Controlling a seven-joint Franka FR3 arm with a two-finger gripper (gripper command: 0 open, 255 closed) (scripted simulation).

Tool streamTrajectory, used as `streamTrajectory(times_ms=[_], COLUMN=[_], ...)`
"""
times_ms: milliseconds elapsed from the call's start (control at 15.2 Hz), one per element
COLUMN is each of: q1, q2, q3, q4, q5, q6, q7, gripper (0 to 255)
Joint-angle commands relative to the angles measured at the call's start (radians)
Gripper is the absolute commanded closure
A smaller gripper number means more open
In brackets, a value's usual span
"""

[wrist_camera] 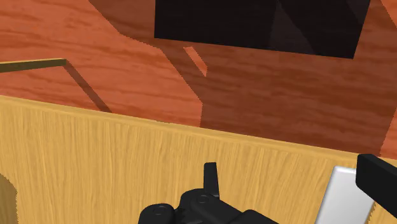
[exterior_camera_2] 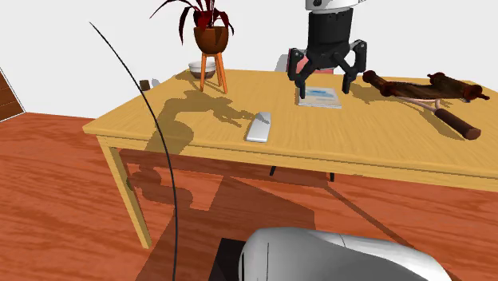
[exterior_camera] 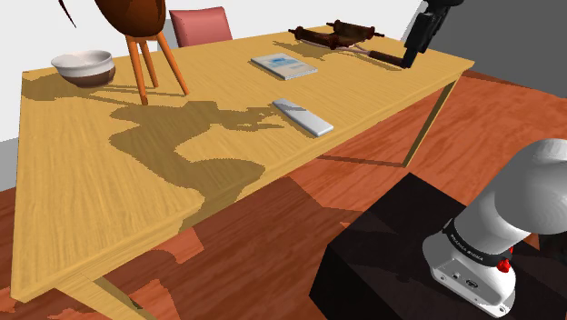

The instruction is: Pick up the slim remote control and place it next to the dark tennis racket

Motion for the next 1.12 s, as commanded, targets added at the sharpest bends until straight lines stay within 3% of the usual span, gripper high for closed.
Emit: streamTrajectory(times_ms=[0, 528, 1056], q1=[0.0, 0.003, 0.003], q2=[0.0, 0.23, 0.507], q3=[0.0, 0.098, 0.182], q4=[0.0, 0.033, 0.15], q5=[0.0, 0.072, 0.096], q6=[0.0, 0.158, 0.288], q7=[0.0, 0.169, 0.332], gripper=[0, 0, 0])
